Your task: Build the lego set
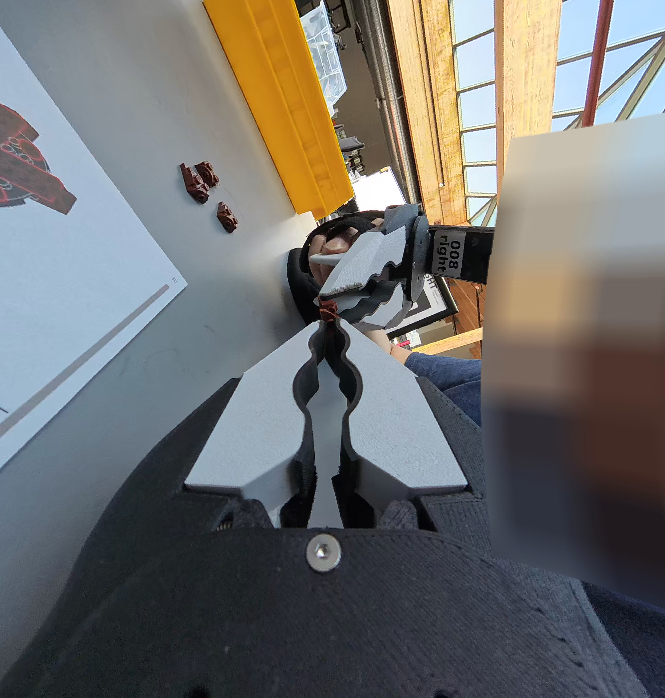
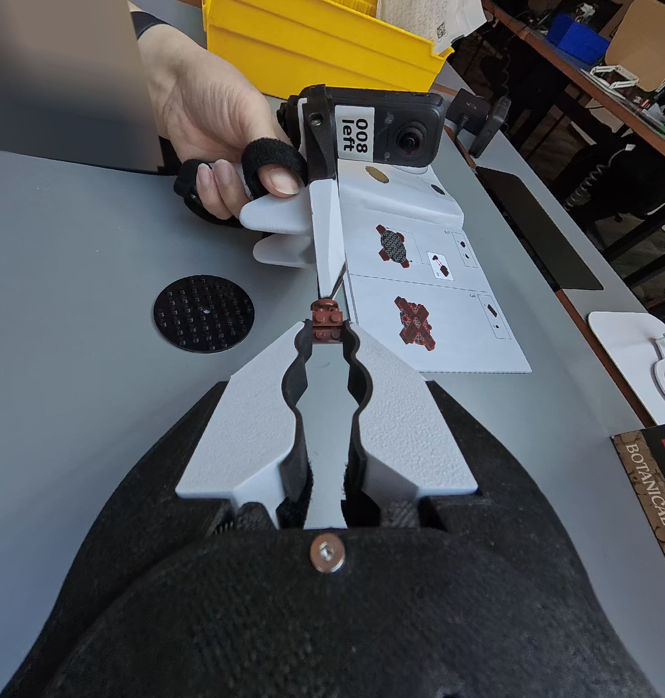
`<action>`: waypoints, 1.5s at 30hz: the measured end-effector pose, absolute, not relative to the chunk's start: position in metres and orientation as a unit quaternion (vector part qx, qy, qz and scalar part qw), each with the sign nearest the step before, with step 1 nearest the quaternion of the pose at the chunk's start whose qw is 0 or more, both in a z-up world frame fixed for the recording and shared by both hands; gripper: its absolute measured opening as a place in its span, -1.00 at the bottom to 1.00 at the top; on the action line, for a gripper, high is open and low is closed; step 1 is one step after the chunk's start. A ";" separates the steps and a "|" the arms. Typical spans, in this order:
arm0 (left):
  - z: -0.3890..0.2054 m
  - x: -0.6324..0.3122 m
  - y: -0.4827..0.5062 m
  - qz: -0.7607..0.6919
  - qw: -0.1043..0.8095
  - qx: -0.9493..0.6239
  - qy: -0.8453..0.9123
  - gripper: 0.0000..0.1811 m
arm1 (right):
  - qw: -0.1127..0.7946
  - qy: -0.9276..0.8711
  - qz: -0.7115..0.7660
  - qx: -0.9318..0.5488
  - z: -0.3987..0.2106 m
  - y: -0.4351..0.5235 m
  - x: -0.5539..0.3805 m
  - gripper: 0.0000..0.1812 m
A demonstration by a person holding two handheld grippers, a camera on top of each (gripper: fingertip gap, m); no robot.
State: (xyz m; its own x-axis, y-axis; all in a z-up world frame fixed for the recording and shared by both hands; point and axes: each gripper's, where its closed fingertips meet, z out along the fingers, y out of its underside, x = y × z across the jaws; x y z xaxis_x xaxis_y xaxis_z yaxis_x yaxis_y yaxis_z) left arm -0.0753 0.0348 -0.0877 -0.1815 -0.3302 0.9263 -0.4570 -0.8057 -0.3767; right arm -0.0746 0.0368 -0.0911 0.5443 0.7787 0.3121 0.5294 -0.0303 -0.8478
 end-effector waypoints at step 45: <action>-0.127 -0.078 0.033 0.617 0.023 0.695 -0.368 -0.98 | 0.457 -0.463 0.107 -0.752 -0.134 0.038 -0.082 -0.84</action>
